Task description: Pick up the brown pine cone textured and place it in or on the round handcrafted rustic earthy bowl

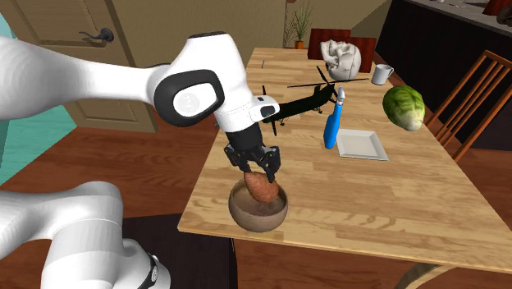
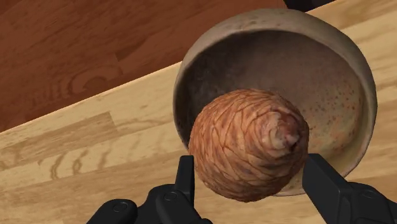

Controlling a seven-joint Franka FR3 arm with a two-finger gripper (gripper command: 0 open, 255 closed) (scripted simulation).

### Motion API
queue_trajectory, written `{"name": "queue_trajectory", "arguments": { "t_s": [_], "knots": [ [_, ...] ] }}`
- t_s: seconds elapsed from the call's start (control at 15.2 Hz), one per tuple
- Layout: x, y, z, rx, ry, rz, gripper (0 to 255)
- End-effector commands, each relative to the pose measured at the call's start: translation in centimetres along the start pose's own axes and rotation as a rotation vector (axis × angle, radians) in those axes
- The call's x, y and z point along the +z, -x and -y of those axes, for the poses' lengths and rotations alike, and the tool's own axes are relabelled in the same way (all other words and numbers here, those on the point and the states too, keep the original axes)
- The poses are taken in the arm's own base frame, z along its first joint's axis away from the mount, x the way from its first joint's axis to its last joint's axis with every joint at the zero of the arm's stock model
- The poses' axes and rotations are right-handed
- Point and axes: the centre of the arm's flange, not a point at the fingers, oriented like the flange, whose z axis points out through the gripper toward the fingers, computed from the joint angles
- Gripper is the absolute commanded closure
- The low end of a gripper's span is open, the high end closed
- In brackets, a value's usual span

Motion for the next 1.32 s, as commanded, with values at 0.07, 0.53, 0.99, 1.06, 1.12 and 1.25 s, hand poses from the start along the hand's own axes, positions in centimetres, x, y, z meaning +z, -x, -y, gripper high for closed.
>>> {"name": "queue_trajectory", "arguments": {
  "t_s": [0.07,0.53,0.99,1.06,1.12,1.25],
  "knots": [
    [1.5,0.0,0.5,0.0,0.001,-0.001,255],
    [3.9,0.1,1.2,0.0,0.001,-0.001,255],
    [3.9,0.1,1.2,0.0,0.001,-0.001,0],
    [3.9,0.1,1.2,0.0,0.001,-0.001,0],
    [3.9,0.1,1.2,0.0,0.001,-0.001,0],
    [3.9,0.1,1.2,0.0,0.001,-0.001,0]
  ]
}}
